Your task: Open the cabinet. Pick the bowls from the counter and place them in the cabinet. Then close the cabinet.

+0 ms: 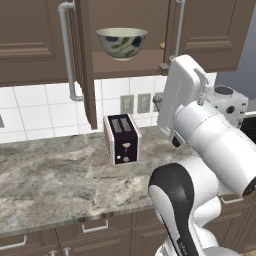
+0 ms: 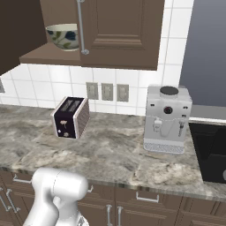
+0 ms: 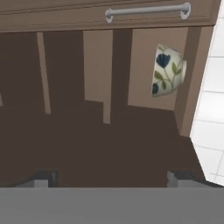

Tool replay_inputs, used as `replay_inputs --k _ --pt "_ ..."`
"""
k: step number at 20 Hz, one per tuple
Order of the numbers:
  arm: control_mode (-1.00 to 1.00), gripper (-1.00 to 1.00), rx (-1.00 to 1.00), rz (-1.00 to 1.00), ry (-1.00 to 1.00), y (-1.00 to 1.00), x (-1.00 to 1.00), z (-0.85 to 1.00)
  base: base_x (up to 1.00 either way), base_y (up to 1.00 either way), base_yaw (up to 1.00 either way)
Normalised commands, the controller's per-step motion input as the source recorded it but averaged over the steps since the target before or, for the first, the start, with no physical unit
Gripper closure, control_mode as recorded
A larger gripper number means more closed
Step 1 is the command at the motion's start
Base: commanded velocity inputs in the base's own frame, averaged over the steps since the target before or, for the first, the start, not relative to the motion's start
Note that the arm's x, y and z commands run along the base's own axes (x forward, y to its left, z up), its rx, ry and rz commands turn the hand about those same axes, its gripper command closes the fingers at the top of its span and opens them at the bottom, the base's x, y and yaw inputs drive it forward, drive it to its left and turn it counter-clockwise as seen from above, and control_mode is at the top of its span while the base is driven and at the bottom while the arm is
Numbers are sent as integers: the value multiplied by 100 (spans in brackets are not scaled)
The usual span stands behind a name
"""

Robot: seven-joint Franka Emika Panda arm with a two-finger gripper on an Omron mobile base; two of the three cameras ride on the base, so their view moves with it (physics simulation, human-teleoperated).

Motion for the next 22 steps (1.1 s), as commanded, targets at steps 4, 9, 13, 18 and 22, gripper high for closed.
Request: replay_inputs --k 4,9,13,18,22 --pt "-100 -100 0 -8 0 42 -41 0 0 0 0" --pt "-100 -100 0 -10 -1 35 -47 0 0 0 0" --pt "-100 -100 0 -10 -1 36 -42 0 0 0 0" --pt "-100 -100 0 -13 0 37 -32 0 0 0 0" --pt "-100 -100 0 -11 1 39 -5 0 0 0 0"
